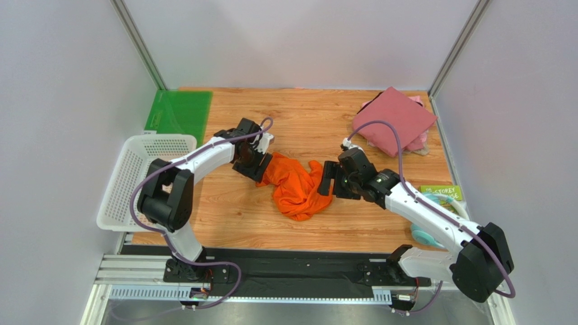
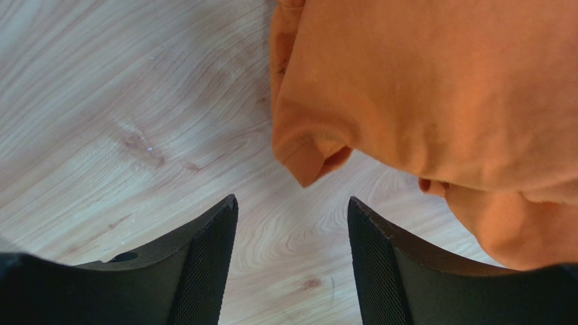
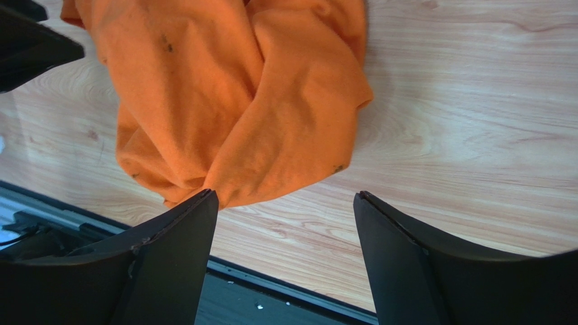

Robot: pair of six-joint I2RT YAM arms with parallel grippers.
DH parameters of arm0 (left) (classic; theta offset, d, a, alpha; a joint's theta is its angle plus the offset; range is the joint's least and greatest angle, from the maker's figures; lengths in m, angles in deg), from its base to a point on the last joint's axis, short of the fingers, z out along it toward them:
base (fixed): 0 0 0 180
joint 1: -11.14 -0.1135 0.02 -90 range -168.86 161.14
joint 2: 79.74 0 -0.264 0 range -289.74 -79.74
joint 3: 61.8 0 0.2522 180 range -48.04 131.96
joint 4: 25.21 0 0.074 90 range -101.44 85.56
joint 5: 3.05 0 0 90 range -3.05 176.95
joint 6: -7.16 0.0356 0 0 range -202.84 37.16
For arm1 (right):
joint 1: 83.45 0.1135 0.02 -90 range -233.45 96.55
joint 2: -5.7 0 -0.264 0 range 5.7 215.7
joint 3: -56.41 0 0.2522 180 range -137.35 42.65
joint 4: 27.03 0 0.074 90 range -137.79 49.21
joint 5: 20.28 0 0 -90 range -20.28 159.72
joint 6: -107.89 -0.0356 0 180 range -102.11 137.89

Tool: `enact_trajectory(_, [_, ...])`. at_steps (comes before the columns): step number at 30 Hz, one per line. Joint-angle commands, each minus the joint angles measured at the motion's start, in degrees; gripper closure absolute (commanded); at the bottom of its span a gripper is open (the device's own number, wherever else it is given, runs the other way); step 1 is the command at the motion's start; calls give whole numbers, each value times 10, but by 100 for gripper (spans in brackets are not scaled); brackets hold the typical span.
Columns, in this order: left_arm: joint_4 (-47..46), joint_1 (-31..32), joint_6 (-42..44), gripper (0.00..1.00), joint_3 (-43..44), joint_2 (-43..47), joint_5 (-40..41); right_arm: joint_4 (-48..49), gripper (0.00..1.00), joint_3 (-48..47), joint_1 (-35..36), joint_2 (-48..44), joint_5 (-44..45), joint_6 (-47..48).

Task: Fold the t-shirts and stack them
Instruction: Move the tshirt to the center of the board, then flatten the tshirt out

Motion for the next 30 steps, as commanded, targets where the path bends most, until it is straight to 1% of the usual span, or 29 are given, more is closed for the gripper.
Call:
enact_trajectory(1, [-21,-2,-5,34,34,-12,-9,63,21,2,1,14,-71,-14])
enact_trajectory(4, [-29,-2,-5,35,43,-31,-2,77,22,-19,23,39,-83,-5])
enact_trajectory(8, [-32,-2,-11,38,56,-50,-20,38,24,-83,65,95,-63,27])
enact_trajectory(12, [-32,-1,-15,41,78,-78,-38,29,25,-129,73,118,-53,42])
enact_trajectory(15, [-31,1,-14,42,76,-89,-49,27,25,-148,73,138,-54,55])
enact_trajectory(18, [-35,1,-13,52,67,-95,-54,29,25,-171,74,171,-62,63])
enact_trajectory(19, [-36,1,-12,60,66,-96,-54,30,25,-179,73,182,-63,64])
enact_trajectory(21, [-37,1,-12,72,65,-91,-57,34,25,-187,74,212,-70,69])
enact_trajectory(22, [-36,1,-13,88,65,-87,-58,36,25,-192,74,230,-74,71])
enact_trajectory(23, [-34,1,-14,95,67,-83,-58,39,27,-201,75,237,-84,72])
enact_trajectory(24, [-32,1,-14,99,70,-71,-60,40,27,-205,75,244,-86,73])
enact_trajectory(29, [0,1,-15,100,100,-9,-75,32,29,-254,83,273,-91,86])
enact_trajectory(30, [4,1,-15,100,114,20,-88,24,29,-263,84,274,-87,89])
